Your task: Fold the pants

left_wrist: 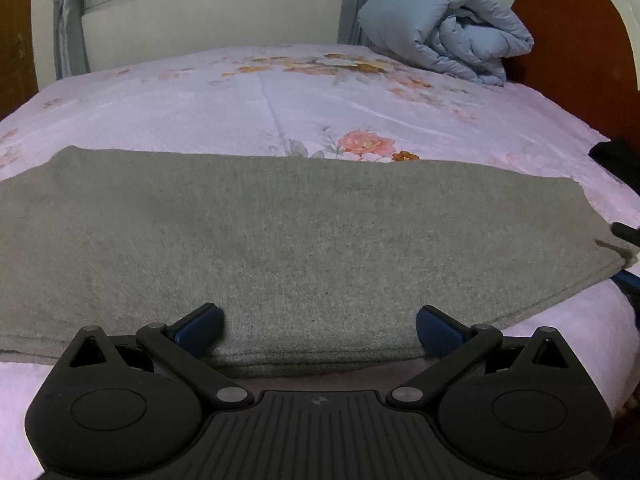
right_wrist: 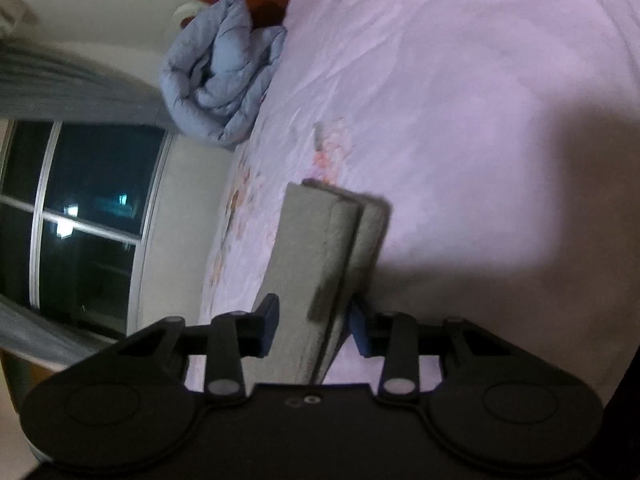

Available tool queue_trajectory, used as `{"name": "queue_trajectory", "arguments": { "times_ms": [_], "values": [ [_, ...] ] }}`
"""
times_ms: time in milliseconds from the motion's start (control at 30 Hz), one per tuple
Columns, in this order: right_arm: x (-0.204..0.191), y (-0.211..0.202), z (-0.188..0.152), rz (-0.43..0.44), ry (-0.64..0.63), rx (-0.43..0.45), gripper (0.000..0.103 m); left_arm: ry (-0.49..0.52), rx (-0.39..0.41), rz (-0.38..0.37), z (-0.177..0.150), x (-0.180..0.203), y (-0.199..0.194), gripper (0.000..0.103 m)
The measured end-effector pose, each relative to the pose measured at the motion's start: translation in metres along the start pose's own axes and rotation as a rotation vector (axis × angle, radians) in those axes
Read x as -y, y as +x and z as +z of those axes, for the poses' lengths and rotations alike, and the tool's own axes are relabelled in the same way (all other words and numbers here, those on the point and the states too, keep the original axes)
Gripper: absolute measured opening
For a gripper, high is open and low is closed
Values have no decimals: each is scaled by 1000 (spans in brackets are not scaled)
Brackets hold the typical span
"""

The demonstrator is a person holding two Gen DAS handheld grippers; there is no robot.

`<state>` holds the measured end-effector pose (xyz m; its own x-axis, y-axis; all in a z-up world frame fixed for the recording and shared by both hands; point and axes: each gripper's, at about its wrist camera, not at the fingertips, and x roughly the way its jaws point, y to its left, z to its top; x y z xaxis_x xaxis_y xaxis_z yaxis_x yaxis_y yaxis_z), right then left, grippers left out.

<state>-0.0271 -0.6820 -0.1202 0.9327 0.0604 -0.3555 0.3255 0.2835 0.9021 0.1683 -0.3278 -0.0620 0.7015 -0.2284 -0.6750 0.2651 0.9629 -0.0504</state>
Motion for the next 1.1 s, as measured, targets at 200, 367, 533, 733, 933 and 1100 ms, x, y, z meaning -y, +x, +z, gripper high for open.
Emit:
{"name": "queue_trajectory", "arguments": {
  "times_ms": [200,367,533,733,933,1100],
  "values": [
    [-89,-3,-23,-68,-536,59,3,5,1,-18,-1,-2,0,103],
    [-56,4,-6,-143,-400,37,5,19,21,-7,-1,-1,-2,103],
    [-21,-7,10,-128,-228,66,18,17,39,20,-4,4,-2,103],
    [-14,3,15,-120,-215,35,13,68,27,59,-10,19,5,103],
    [-50,1,6,-109,-317,64,10,41,-3,50,7,7,1,103],
    [-105,-1,-8,-75,-440,65,10,-63,167,152,-7,-73,-53,103]
  ]
}}
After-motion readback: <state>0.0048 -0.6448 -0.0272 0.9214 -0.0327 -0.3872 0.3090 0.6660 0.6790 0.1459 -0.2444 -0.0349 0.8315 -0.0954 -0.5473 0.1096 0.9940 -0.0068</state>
